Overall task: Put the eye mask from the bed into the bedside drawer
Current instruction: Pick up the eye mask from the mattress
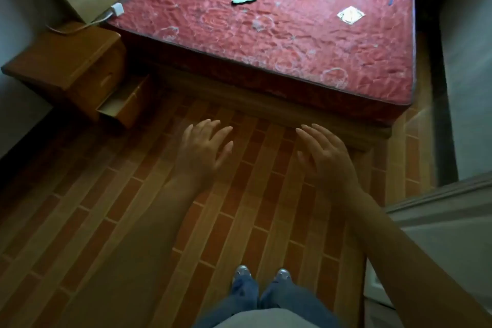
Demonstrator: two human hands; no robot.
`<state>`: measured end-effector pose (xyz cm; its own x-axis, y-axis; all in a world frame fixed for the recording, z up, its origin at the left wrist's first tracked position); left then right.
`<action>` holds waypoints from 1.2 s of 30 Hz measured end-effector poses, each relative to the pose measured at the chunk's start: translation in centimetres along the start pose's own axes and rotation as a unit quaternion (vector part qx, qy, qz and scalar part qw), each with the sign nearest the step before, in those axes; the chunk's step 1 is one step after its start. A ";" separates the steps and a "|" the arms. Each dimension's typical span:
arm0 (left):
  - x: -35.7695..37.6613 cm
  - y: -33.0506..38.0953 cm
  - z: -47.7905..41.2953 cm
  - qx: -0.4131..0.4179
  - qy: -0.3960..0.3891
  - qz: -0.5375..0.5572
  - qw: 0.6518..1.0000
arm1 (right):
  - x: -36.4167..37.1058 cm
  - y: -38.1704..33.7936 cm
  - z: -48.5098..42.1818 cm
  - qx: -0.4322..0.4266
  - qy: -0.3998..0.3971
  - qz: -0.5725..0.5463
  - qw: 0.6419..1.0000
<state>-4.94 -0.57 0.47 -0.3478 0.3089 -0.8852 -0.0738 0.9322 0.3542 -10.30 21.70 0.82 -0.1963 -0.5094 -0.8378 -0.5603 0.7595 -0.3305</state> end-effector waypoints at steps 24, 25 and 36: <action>5.1 -4.3 -25.1 -0.015 0.055 -0.026 0.998 | 6.7 9.7 -24.2 -0.024 -0.013 -0.008 1.000; 5.1 -4.4 -26.3 -0.016 0.054 -0.030 0.998 | 6.9 10.1 -25.6 -0.033 -0.018 -0.008 0.999; 6.5 -9.1 -37.3 -0.019 0.040 -0.028 0.999 | 12.7 11.7 -37.0 -0.073 -0.051 0.019 0.996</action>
<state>-41.42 -14.03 2.72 -0.4147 0.2391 -0.8780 -0.1308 0.9392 0.3175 -49.12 9.18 2.41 -0.1415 -0.4316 -0.8909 -0.6668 0.7067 -0.2365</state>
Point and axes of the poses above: each hand's wrist, its own z-axis away from the middle knuckle, its own x-axis out of the palm, y = z × x, the point moved 5 cm from there along -z, towards the middle knuckle, and after that the axes turned 13 degrees about y, right-handed, at the moved point
